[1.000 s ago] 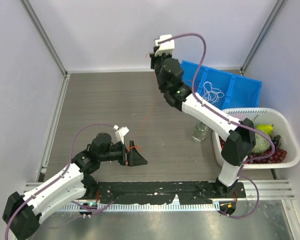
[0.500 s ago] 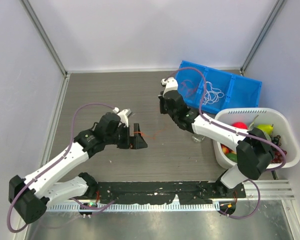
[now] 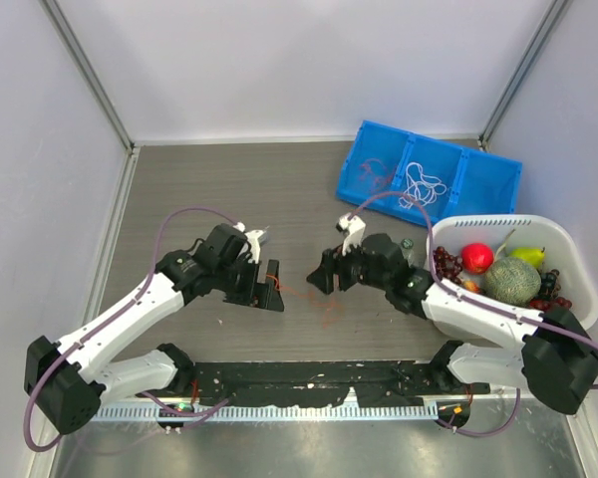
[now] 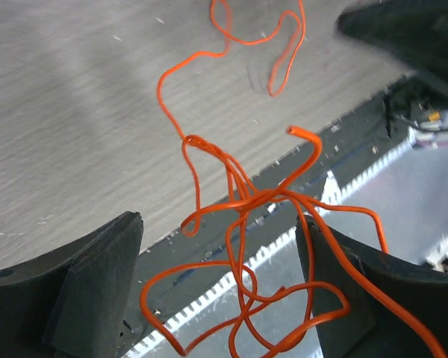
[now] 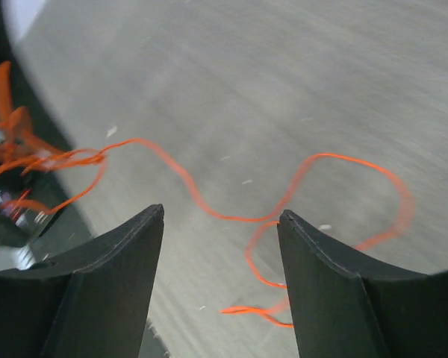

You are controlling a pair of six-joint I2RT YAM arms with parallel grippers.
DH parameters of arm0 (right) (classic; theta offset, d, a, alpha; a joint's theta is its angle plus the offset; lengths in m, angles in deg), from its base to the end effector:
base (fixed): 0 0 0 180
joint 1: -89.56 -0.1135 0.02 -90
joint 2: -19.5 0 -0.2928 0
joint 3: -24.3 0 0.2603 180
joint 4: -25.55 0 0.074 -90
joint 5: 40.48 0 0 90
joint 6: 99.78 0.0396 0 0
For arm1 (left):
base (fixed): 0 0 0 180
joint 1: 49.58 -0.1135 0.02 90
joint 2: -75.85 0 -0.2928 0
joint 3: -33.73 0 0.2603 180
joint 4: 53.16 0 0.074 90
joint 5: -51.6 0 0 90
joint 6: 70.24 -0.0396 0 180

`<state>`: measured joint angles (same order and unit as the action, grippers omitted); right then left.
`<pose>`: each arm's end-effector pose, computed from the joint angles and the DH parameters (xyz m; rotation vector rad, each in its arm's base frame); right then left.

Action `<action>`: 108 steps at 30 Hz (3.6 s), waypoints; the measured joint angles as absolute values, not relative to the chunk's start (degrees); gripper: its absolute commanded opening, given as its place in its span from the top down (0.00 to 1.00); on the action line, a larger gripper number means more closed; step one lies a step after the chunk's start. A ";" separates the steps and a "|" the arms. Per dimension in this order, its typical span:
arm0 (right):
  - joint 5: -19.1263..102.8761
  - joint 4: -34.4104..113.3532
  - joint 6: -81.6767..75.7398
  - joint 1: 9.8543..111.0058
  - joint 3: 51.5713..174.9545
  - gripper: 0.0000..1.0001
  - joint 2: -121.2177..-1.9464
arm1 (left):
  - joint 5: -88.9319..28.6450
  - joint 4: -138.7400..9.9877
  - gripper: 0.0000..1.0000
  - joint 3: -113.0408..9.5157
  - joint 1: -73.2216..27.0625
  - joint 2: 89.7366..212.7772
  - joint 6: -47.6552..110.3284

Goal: Untangle the cables

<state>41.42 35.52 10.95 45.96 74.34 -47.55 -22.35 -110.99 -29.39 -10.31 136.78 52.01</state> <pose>0.1813 0.1803 0.2556 -0.5158 2.0812 0.8275 0.1487 -0.1358 0.2869 0.2832 2.6914 -0.7978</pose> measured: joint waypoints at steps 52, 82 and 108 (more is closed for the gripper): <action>65.46 17.80 13.46 34.53 77.97 0.56 -61.32 | -23.73 -109.94 0.04 -24.91 -10.33 112.19 56.73; 49.07 31.83 0.72 33.75 80.13 0.99 -73.03 | -29.76 -89.38 0.21 -9.31 -10.33 101.83 63.13; 37.24 48.05 3.32 36.35 96.19 0.99 -48.03 | -15.20 -45.16 0.61 -9.44 -10.33 122.33 45.58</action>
<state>37.24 48.05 3.32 36.35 96.19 -48.03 -15.20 -45.16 -9.44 -10.33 122.33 45.58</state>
